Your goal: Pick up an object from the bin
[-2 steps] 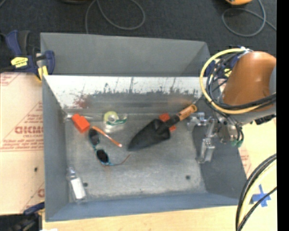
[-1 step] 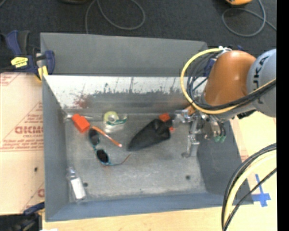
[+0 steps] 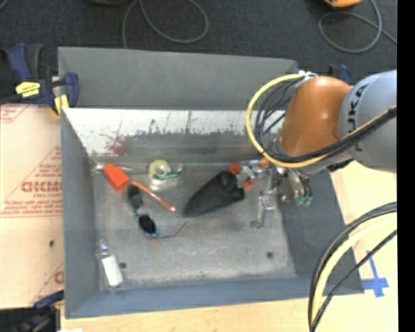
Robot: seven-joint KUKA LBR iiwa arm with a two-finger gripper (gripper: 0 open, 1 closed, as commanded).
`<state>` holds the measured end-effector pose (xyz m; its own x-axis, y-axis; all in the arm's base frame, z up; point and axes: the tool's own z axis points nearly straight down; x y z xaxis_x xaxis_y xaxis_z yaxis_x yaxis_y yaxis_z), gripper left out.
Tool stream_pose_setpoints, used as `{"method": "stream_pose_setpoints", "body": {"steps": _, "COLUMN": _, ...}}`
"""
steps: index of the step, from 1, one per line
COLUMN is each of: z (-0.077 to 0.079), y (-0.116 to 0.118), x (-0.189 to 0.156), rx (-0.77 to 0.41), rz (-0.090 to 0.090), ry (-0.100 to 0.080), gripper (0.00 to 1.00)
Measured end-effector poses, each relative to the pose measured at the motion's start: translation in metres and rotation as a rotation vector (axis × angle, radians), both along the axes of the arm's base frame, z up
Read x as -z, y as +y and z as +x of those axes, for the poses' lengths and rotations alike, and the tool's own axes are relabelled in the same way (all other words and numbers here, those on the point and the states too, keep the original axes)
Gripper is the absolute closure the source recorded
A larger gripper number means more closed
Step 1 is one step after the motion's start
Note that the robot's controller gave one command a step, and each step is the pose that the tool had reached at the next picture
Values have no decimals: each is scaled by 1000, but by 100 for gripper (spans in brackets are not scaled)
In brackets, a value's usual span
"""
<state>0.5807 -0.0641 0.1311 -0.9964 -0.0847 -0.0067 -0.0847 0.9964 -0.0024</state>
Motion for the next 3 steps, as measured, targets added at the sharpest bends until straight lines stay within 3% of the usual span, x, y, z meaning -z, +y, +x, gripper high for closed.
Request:
{"method": "stream_pose_setpoints", "body": {"steps": 1, "z": 10, "y": 2, "x": 18, "rx": -39, "rz": -1, "ry": -4, "gripper": 0}}
{"method": "stream_pose_setpoints", "body": {"steps": 2, "z": 57, "y": 34, "x": 10, "rx": -114, "rz": -5, "ry": -1, "gripper": 0}}
{"method": "stream_pose_setpoints", "body": {"steps": 3, "z": 45, "y": 58, "x": 42, "rx": 3, "rz": -1, "ry": -10, "gripper": 100}}
